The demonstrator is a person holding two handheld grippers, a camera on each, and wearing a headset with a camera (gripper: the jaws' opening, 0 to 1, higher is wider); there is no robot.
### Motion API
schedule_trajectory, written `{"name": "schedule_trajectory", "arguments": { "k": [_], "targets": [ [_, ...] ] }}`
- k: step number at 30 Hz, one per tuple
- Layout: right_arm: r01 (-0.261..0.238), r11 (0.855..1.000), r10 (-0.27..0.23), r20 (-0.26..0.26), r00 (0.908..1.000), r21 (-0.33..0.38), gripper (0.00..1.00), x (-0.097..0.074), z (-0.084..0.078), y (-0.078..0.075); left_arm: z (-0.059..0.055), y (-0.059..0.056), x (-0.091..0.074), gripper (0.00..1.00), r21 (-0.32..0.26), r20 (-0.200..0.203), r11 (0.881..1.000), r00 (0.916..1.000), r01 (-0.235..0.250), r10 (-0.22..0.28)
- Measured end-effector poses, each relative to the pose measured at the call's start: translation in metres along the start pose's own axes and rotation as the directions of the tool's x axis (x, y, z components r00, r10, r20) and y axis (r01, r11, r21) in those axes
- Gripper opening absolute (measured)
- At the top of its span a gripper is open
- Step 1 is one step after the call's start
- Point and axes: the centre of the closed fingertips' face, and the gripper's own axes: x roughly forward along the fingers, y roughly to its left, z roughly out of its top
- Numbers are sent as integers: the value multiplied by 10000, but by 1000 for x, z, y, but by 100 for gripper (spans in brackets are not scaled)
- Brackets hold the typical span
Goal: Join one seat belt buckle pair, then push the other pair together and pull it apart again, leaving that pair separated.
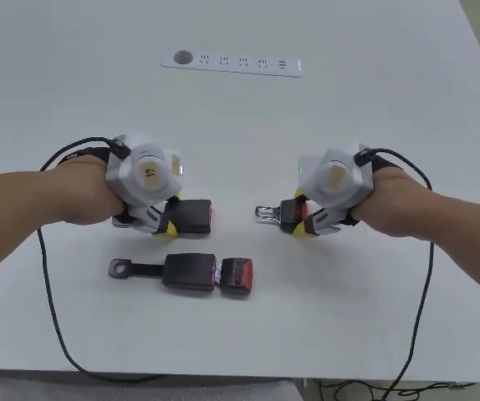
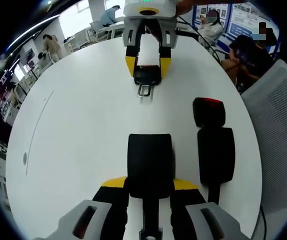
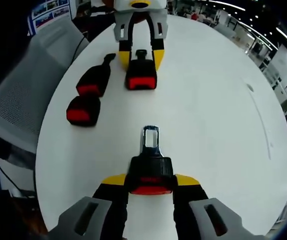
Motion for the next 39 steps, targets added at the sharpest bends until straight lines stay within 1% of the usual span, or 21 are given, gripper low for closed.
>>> {"name": "schedule_trajectory", "arguments": {
  "k": [1, 2, 5, 8, 10, 11, 13, 14, 18, 19, 20, 22, 23, 24, 28, 31, 32, 33, 37, 39],
  "targets": [
    [-9, 10000, 9, 9, 10000, -2, 31, 1, 1, 2, 0, 0, 0, 32, 25, -23, 10000, 10000, -6, 7],
    [-8, 10000, 8, 58, 10000, -16, 31, 2, 4, 3, 1, -1, 0, 32, 247, -108, 9997, 9999, -18, 21],
    [-13, 10000, 14, 120, 9999, -15, 31, 6, 9, 6, 3, -3, 0, 32, 479, -265, 9988, 9996, -61, 74],
    [2, 10000, -3, 271, 9996, 47, 31, 10, 20, 10, 3, -2, 2, 32, 679, -444, 9976, 9989, -99, 129],
    [-12, 10000, 11, 361, 9993, 33, 31, 16, 31, 12, 1, -1, 3, 32, 802, -510, 9967, 9986, -94, 135],
    [-1, 10000, 2, 385, 9993, -20, 31, 18, 35, 14, 1, -1, 3, 32, 792, -516, 9968, 9986, -91, 132],
    [116, 9999, -113, 388, 9992, -73, 31, 22, 43, 13, 0, -1, 3, 32, 724, -490, 9973, 9987, -95, 130],
    [160, 9998, -157, 413, 9990, -68, 31, 23, 48, 14, 1, -1, 2, 32, 680, -471, 9976, 9988, -104, 136],
    [130, 9997, -121, 413, 9991, -220, 31, 28, 58, 17, 0, -2, 2, 32, 678, -468, 9977, 9988, -96, 128],
    [137, 9996, -127, 387, 9992, -251, 31, 29, 59, 19, 0, -2, 2, 32, 690, -479, 9976, 9988, -73, 107],
    [159, 9998, -152, 462, 9988, -142, 31, 29, 61, 18, 0, -2, 2, 32, 700, -491, 9975, 9988, -54, 89],
    [216, 9998, -213, 457, 9987, -54, 31, 30, 64, 17, 1, -3, 1, 32, 701, -503, 9975, 9987, -13, 48],
    [231, 9996, -238, 445, 9987, 161, 31, 31, 65, 17, 1, -4, 0, 32, 697, -506, 9976, 9987, -1, 37],
    [298, 9995, -303, 486, 9984, 124, 31, 30, 66, 16, 2, -5, -1, 32, 604, -485, 9982, 9988, 23, 7],
    [297, 9996, -296, 535, 9981, -16, 31, 31, 72, 18, 2, -5, -1, 32, 678, -503, 9976, 9987, 107, -73],
    [250, 9996, -238, 719, 9971, -157, 31, 34, 77, 17, 2, -6, -1, 32, 746, -515, 9971, 9986, 178, -139],
    [238, 9996, -227, 705, 9973, -152, 31, 36, 77, 16, 3, -6, -1, 32, 764, -502, 9969, 9986, 192, -153],
    [213, 9997, -207, 663, 9976, -85, 31, 37, 75, 14, 2, -6, -2, 32, 723, -466, 9972, 9988, 185, -152],
    [39, 9999, -25, 836, 9965, -168, 30, 36, 74, 13, 4, -7, -3, 31, 874, -304, 9958, 9993, 261, -235],
    [-4, 10000, 12, 892, 9960, -89, 30, 36, 75, 14, 2, -5, -2, 31, 855, -155, 9958, 9994, 325, -313]
  ]
}}
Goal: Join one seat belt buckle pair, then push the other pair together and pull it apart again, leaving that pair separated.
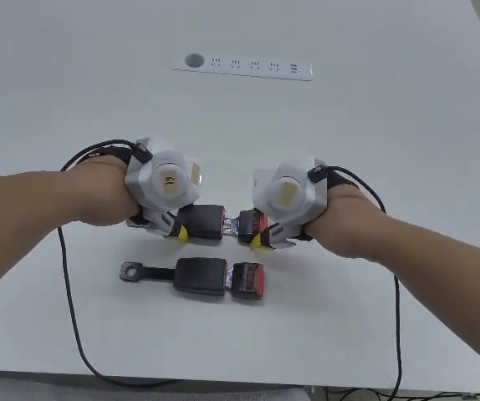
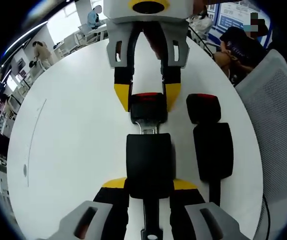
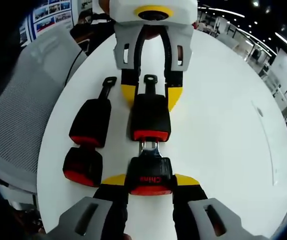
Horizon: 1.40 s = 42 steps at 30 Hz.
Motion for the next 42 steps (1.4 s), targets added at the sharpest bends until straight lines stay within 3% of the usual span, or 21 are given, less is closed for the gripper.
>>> {"name": "schedule_trajectory", "arguments": {
  "k": [4, 19, 25, 42],
  "targets": [
    [4, 10000, -4, -23, 10000, -10, 29, 1, 3, 0, 0, 2, 2, 31, -72, 208, 9999, 9997, 128, -126],
    [117, 9998, -119, -182, 9998, -146, 29, 2, 5, -1, 0, 4, 5, 30, -109, 31, 9998, 9998, 174, -174],
    [143, 9996, -148, -202, 9997, -223, 29, 8, 16, 1, 0, 4, 5, 30, -93, -1, 9999, 9999, 136, -136],
    [143, 9996, -148, -188, 9997, -257, 29, 8, 13, 1, 1, 2, 4, 31, -186, 13, 9998, 10000, 86, -86]
  ]
}}
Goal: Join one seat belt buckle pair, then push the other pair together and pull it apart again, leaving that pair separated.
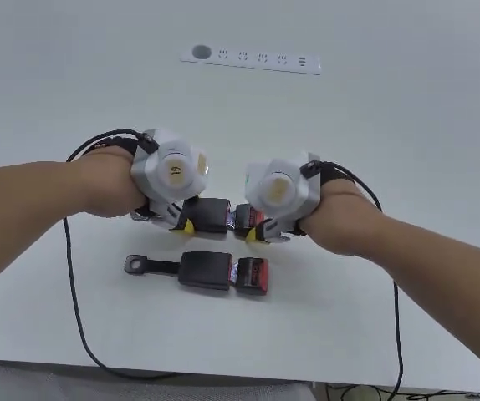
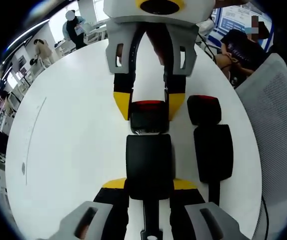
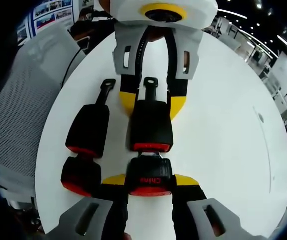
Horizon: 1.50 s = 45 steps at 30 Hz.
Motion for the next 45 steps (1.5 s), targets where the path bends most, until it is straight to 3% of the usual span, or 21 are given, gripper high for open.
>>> {"name": "schedule_trajectory", "arguments": {
  "k": [13, 20, 25, 39, 45],
  "targets": [
    [25, 10000, -24, -184, 9998, 87, 29, -9, -9, 3, -4, 1, -1, 31, -166, -3, 9998, 10000, -51, 50],
    [-88, 9985, 86, 34, 10000, 533, 30, -11, -12, 4, -1, -1, -4, 31, -221, 107, 9997, 9999, -124, 127],
    [-64, 9990, 68, -93, 9999, 445, 30, -17, -21, 4, -1, -2, -3, 31, -206, -5, 9997, 9999, -113, 113],
    [377, 9962, -344, -436, 9985, 783, 31, -41, -78, 1, -1, -4, -4, 32, -430, 50, 9986, 9995, -313, 316],
    [426, 9961, -380, -607, 9974, 769, 32, -52, -98, 5, -6, 1, -1, 32, -422, 54, 9987, 9995, -295, 298]
  ]
}}
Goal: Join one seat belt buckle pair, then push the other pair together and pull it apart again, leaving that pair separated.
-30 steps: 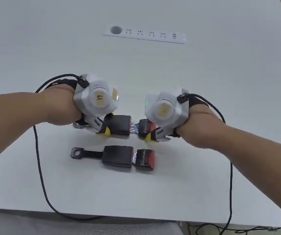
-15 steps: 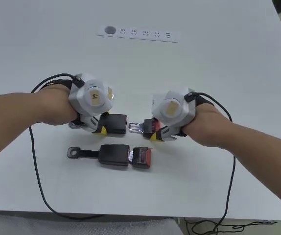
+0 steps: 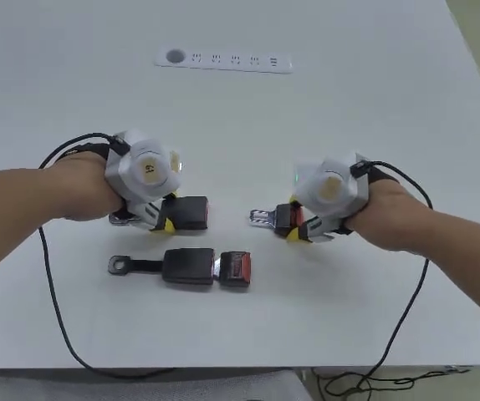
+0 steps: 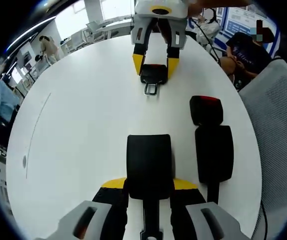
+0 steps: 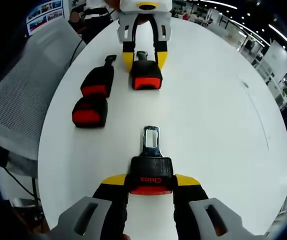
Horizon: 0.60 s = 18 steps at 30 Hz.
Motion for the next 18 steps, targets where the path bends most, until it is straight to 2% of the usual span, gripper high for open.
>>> {"name": "schedule_trajectory", "arguments": {
  "k": [7, 14, 18],
  "targets": [
    [-5, 9998, 9, -200, 9998, 203, 32, -4, -18, -6, -4, 3, 3, 33, 0, -27, 10000, 10000, 12, -12],
    [28, 9998, -22, -304, 9995, 199, 33, -4, -14, -4, -3, 3, 3, 33, -162, -112, 9999, 9999, -59, 57],
    [229, 9995, -222, -367, 9991, 212, 40, -5, -14, -5, -4, 4, 3, 35, -141, -84, 9998, 9999, -112, 111]
  ]
}}
